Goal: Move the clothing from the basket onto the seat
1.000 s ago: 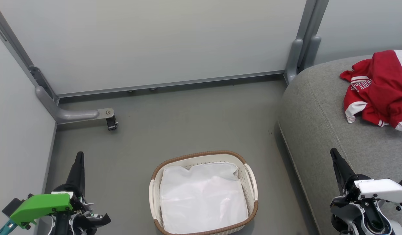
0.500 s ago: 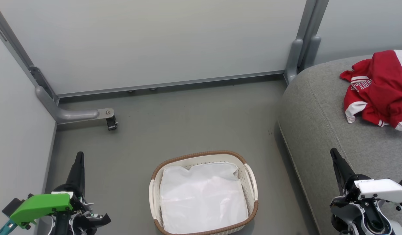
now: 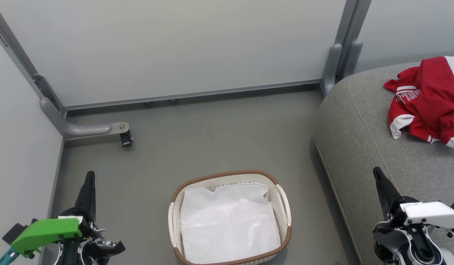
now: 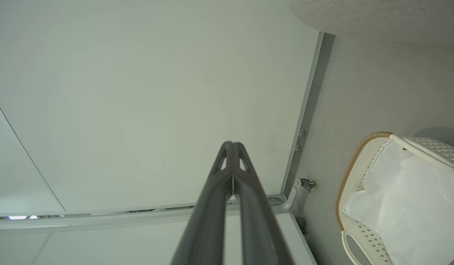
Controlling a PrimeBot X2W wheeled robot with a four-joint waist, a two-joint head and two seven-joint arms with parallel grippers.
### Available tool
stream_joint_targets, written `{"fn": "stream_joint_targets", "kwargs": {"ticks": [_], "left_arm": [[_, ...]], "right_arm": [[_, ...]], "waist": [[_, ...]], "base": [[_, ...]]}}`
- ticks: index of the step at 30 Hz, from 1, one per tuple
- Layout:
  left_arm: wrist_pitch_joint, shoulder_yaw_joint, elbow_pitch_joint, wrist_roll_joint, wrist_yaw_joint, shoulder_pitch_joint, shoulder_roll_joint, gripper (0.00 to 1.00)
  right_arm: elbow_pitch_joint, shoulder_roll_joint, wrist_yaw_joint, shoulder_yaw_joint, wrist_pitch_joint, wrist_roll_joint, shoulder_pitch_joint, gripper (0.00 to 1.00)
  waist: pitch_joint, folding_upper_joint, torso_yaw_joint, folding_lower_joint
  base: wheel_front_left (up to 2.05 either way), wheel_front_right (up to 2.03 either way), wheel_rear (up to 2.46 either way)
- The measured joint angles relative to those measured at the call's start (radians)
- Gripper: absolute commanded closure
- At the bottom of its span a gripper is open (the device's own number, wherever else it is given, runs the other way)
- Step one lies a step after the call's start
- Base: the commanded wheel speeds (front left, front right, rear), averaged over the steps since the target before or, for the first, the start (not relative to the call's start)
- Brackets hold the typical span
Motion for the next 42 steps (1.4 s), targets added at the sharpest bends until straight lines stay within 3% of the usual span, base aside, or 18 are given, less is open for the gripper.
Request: {"fn": "stream_joint_targets", "kwargs": {"ticks": [42], "left_arm": [[0.0,0.0,0.0,0.0,0.0,0.0,0.0,1.0]], "right_arm": [[0.0,0.0,0.0,0.0,0.0,0.0,0.0,1.0]], "waist": [[0.0,0.0,0.0,0.0]], "base": [[0.0,0.0,0.0]]}}
